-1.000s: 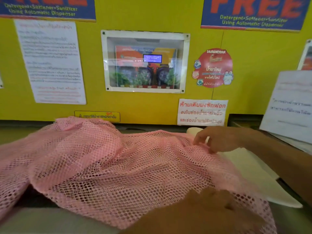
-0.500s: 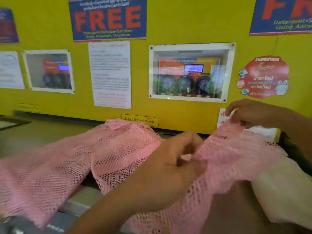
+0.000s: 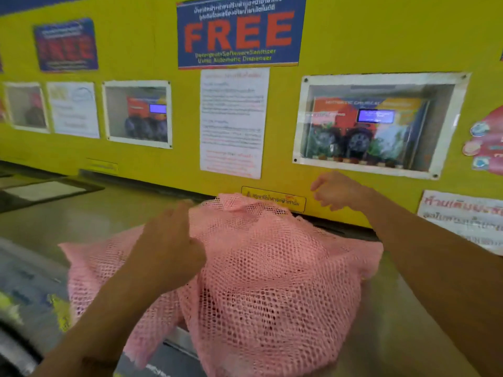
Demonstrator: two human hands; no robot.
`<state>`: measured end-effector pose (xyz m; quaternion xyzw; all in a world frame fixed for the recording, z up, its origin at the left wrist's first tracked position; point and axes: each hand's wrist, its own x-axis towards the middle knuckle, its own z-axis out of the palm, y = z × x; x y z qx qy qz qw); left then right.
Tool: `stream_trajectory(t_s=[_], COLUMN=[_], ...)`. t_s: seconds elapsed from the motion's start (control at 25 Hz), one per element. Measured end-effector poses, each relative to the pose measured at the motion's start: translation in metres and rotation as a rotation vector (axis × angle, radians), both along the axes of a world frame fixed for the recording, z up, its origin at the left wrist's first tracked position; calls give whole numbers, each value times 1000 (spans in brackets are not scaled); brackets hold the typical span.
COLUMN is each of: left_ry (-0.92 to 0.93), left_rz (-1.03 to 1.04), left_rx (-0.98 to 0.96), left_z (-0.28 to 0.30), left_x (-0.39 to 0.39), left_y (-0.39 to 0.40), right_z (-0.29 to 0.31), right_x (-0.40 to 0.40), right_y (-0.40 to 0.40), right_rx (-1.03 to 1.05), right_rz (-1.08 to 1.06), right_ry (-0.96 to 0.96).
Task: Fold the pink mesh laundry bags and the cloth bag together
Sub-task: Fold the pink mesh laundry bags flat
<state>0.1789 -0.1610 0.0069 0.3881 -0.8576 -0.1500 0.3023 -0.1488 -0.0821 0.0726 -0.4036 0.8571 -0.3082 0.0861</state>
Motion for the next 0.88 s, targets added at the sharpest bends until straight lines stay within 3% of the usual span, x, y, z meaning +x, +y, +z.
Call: stream_trajectory(t_s=[0.12, 0.2, 0.28, 0.4, 0.52, 0.64, 0.76, 0.88], left_ry=[-194, -451, -559, -476, -471, -502, -386, -487], left_rz=[-96, -117, -192, -384, -547, -592, -623, -540], left_rx=[57, 115, 54, -18, 101, 25, -22, 121], left_z=[4, 3, -3, -8, -9, -10, -11, -5], left_x=[-27, -47, -61, -70, -71, -75, -88, -96], left_y=[-10, -14, -12, -2, 17, 37, 62, 76], right_z=[-18, -27, -40, -67, -67, -50, -37, -28], right_x=[-3, -2, 0, 7, -1, -30, -51, -40], right_y=[6, 14, 23, 30, 41, 66, 85, 92], right_rx=[368, 428, 466, 409, 409, 434, 361, 394], right_rz=[9, -11, 9, 100, 165, -18, -254, -137], right_ry=[349, 289, 186, 223, 238, 405, 615, 527])
